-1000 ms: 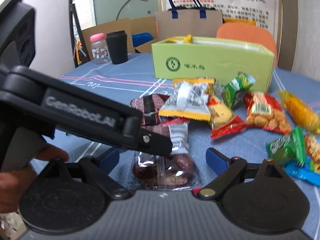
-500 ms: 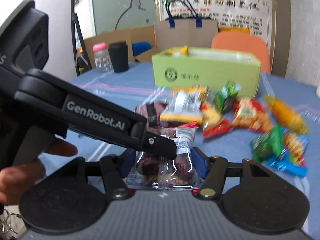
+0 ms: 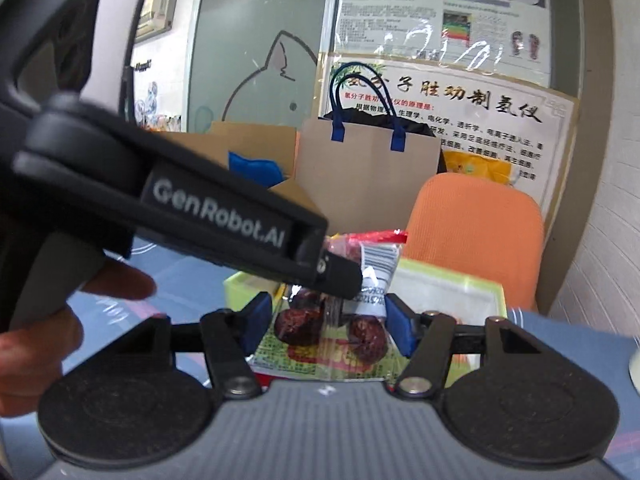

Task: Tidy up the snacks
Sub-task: 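Carry the red-date bag with the left gripper and release it into the box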

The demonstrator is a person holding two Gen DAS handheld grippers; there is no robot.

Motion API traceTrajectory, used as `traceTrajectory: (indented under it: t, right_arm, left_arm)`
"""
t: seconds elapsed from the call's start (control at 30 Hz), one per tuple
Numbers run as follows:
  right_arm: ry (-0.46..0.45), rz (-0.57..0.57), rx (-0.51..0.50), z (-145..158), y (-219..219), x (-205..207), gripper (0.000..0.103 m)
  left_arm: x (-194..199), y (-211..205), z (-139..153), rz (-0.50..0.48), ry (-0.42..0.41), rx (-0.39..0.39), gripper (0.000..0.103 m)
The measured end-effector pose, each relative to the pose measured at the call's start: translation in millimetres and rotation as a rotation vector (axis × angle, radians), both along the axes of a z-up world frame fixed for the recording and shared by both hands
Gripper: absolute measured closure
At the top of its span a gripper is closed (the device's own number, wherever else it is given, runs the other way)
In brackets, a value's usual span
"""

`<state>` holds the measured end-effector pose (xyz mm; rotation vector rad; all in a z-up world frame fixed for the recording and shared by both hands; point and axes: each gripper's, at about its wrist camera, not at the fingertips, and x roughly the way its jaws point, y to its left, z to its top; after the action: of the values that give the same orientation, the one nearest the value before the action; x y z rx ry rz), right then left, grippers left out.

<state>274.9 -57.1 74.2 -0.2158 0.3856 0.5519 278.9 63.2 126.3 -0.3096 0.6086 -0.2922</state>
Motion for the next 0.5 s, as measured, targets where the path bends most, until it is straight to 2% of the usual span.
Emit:
traceTrajectory:
  t: [0.17,0.27,0.4,0.5]
  right_arm:
    - [0.052,-0.001,-0.012,-11.7,10.7,64.9,0.037]
    - [0.086,-0.006,-0.003,-25.9,11.1,86.5,0.033]
    - [0.082,-0.021,0.001,-31.9,7.6,90.3,0.033]
    - [0.022,-0.043,0.007,-17.8,-3.7,72.8,0.030]
  left_arm:
    - [61.2,2.8,-5.6,0.017,0.018,0.025,0.081]
    - [84.7,0.0,-23.5,0.031,0.053,0.041,0.080]
    - [99.1,4.2,-45.5,0.046,0.096,0.005,0.077]
    - [90.7,16.4,-38.1,0.081,0.078,-0.037,0.073]
